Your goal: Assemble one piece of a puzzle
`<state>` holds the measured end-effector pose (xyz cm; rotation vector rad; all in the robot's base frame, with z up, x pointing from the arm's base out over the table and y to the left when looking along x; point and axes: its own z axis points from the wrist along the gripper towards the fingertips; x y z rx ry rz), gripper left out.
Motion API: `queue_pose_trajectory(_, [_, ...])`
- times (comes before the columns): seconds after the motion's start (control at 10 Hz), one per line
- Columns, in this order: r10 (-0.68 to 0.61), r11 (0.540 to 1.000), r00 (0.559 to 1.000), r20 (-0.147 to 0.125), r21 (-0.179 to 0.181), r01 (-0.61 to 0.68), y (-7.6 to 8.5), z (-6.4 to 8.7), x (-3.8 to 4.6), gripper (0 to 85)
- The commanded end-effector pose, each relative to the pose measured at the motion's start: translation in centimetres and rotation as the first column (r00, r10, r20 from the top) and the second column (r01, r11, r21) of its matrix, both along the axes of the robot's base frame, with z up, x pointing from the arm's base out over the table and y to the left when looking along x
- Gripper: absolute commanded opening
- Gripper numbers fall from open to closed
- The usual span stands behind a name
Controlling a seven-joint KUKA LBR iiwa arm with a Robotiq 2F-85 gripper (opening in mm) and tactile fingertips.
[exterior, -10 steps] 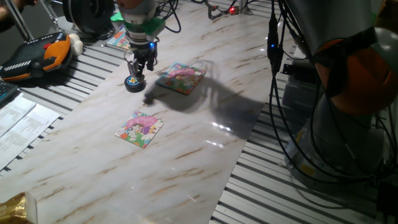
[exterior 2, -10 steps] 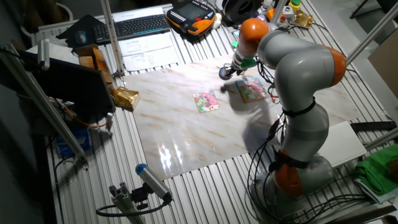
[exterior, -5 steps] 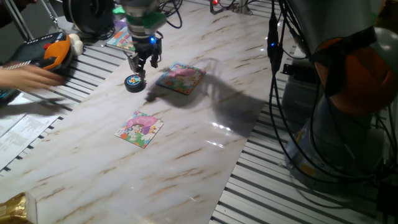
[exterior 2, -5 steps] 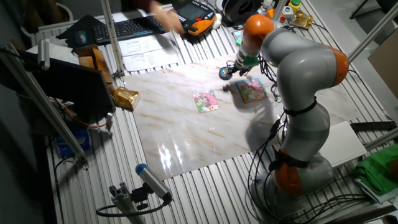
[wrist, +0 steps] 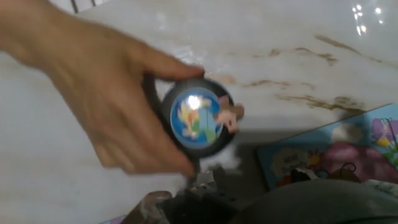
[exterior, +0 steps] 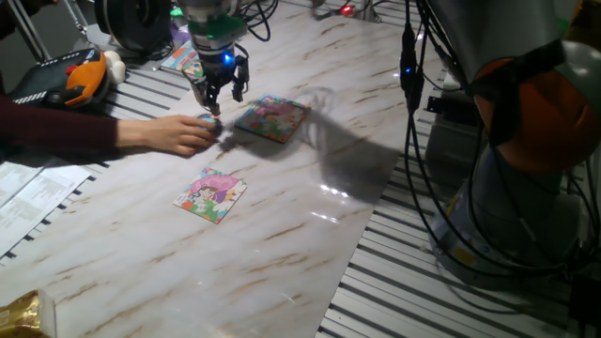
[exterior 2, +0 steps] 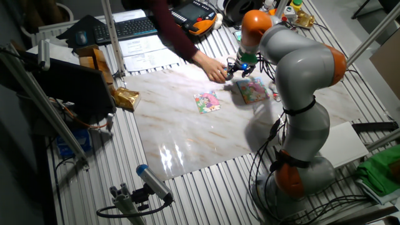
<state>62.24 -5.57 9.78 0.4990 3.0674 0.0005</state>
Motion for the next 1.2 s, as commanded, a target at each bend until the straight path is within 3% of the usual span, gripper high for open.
queue_pose_trajectory(0.0, [0.007,1.0,1.0,0.004,-0.001,-0.007,0.0,0.0,0.03,63.3])
queue_pose_trajectory(0.1, [0.027,1.0,0.999,0.02,-0.01,-0.027,-0.2,0.1,0.03,63.3])
queue_pose_trajectory(0.4, [0.039,0.999,0.999,0.006,0.021,-0.039,-0.1,0.2,0.34,64.0])
queue_pose_trajectory(0.7, [0.044,0.998,0.998,0.04,-0.041,-0.042,2.4,1.1,1.26,64.7])
queue_pose_trajectory(0.9, [0.124,0.991,0.989,0.079,-0.055,-0.12,4.0,0.2,2.42,65.3])
queue_pose_trajectory(1.1, [0.256,0.966,0.962,0.092,-0.073,-0.249,4.3,0.3,2.43,67.0])
